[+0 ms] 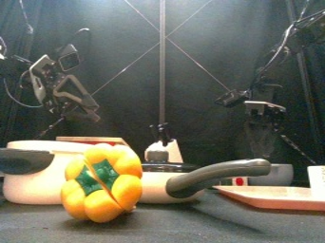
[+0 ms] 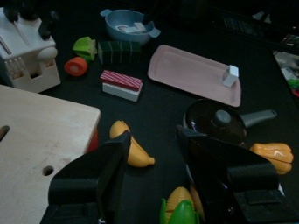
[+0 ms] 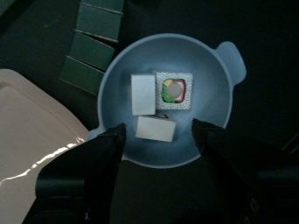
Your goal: Grab sushi piece
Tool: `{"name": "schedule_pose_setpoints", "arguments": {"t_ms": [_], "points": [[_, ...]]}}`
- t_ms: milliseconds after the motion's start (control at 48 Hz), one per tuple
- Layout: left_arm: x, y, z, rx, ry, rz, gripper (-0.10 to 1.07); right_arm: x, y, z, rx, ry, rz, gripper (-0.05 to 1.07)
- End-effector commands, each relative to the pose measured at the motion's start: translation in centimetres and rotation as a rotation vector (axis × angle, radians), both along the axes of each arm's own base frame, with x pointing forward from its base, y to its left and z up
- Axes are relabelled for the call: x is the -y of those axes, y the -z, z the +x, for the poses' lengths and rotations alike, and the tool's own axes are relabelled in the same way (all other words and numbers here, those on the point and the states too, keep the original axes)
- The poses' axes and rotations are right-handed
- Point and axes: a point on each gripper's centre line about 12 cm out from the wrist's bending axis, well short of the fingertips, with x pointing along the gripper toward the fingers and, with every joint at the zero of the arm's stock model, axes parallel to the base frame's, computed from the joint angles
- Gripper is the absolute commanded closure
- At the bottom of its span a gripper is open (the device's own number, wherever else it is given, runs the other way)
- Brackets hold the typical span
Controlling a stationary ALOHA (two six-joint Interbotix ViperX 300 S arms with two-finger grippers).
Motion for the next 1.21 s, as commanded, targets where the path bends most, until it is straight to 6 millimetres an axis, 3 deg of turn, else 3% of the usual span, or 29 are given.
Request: {"name": "schedule_pose_setpoints", "arguments": {"t_ms": [0,188,479,625,938,1188], "points": [[-0.1,-0.5,0.3,0.018,-0.002,0.003,0.14,-0.3,-0.9,0.2,0.030,0.000,0.000,0.09],[-0.2,-0.5,0.3,0.017,-0.004,0.003,0.14,-4.4,-2.0,1.9,0.074,-0.114,0.059,0.09],[-0.1,-0.4,0.2,0.015,-0.003,0.001,0.14,-16.9,-3.1,4.7,0.134,-0.511,0.145,0.10],[-0.1,-0.4,0.2,0.015,-0.004,0.001,0.14,-20.6,-2.8,5.8,0.117,-0.591,0.179,0.10],[-0.2,-0.4,0.2,0.017,-0.009,-0.005,0.14,-22.8,1.1,8.4,-0.009,-0.605,0.179,0.11],[-0.1,-0.4,0.2,0.015,-0.008,-0.005,0.14,-22.8,2.5,8.3,-0.054,-0.602,0.174,0.15]]}}
